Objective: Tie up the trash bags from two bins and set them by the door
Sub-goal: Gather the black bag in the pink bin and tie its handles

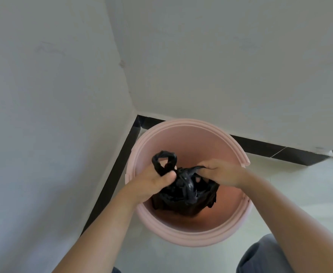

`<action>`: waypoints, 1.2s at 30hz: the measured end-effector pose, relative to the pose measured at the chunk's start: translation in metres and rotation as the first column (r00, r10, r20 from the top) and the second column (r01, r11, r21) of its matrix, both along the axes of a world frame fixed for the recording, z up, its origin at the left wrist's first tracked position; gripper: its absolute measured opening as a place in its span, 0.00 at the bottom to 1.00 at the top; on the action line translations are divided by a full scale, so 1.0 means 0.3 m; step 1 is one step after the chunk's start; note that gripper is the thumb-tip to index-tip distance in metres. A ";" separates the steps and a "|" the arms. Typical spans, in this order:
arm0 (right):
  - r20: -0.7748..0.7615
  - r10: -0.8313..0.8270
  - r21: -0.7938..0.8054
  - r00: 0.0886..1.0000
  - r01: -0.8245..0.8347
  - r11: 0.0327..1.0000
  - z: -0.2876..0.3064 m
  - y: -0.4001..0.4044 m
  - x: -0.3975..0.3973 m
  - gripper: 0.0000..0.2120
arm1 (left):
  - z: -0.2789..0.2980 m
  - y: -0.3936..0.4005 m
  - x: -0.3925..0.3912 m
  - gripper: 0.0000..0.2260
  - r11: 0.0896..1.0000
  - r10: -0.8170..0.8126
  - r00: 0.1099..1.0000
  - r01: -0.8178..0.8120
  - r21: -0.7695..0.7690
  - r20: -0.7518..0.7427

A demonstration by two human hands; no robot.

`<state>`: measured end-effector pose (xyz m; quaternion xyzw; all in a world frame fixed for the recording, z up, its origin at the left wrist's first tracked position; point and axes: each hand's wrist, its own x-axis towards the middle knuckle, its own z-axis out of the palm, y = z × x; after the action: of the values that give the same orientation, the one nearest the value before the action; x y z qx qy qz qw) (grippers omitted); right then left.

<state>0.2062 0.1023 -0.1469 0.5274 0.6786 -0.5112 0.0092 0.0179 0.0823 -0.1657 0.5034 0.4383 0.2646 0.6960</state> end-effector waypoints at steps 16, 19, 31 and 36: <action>-0.258 -0.170 -0.180 0.951 0.125 0.976 0.006 -0.008 -0.025 0.12 | 0.001 0.012 0.053 0.14 0.857 0.490 0.872 -0.477 0.193 -0.019; -0.022 -0.175 0.070 0.984 0.176 0.982 -0.006 -0.004 -0.049 0.05 | 0.008 0.010 0.062 0.12 0.869 0.463 0.881 -0.473 0.148 0.098; -0.836 -0.525 -0.269 0.160 0.714 0.646 0.038 0.000 -0.007 0.10 | -0.031 0.011 0.043 0.10 0.898 0.435 0.899 -0.437 0.050 0.044; -0.766 -0.641 -0.389 0.048 0.760 0.521 0.049 0.008 -0.045 0.09 | 0.001 0.018 0.073 0.15 0.838 0.545 0.799 -0.517 -0.173 0.254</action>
<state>0.1927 0.1047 -0.1321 0.4599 0.2689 -0.5906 -0.6061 0.0400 0.0876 -0.1654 0.2818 0.4660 0.4995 0.6738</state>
